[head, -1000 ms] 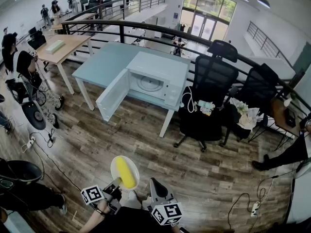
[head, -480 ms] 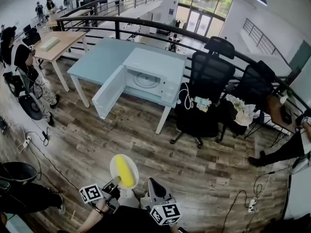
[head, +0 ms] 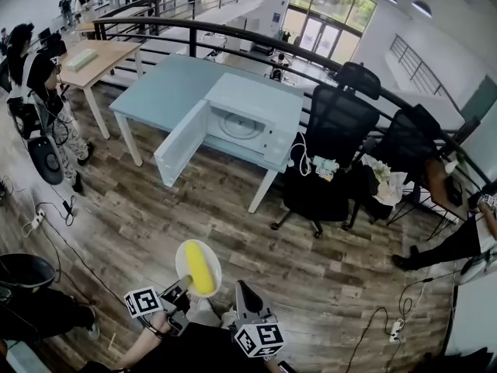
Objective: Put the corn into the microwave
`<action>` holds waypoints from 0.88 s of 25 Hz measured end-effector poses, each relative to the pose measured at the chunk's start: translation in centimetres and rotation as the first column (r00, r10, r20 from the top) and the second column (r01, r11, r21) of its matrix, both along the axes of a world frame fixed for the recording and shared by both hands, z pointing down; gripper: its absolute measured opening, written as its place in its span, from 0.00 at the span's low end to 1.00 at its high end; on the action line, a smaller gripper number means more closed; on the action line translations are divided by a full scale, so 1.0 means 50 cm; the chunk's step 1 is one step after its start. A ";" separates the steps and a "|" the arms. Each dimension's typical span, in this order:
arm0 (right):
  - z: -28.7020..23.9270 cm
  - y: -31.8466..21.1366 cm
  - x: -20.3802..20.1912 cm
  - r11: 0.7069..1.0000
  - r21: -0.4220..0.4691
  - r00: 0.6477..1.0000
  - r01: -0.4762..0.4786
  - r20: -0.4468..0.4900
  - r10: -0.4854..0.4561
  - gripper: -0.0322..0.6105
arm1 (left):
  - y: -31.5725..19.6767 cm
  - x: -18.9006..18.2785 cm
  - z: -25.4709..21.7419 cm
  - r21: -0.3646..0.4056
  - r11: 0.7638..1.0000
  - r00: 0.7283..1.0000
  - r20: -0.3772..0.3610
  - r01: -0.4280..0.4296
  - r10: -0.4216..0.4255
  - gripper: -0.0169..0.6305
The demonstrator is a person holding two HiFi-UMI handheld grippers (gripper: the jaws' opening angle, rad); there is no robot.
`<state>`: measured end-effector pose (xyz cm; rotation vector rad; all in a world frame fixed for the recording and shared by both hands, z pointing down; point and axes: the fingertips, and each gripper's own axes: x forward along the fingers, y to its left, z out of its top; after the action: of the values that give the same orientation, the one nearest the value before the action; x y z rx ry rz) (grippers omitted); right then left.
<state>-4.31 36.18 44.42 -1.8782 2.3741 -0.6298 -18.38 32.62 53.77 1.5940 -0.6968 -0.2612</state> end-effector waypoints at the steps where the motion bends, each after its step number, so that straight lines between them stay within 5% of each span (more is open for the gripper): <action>1: 0.000 -0.004 -0.008 1.000 0.001 1.000 0.000 -0.002 0.000 0.06 | -0.006 -0.005 -0.002 0.006 1.000 1.000 -0.002 -0.002 0.002 0.07; 22: 0.019 -0.088 -0.037 1.000 0.004 1.000 -0.003 -0.025 0.003 0.06 | -0.094 -0.058 0.009 0.028 0.999 0.999 0.048 0.025 -0.026 0.07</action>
<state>-6.17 31.79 45.35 -1.8994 2.3854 -0.6049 -21.28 27.94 54.21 1.6227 -0.7539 -0.2527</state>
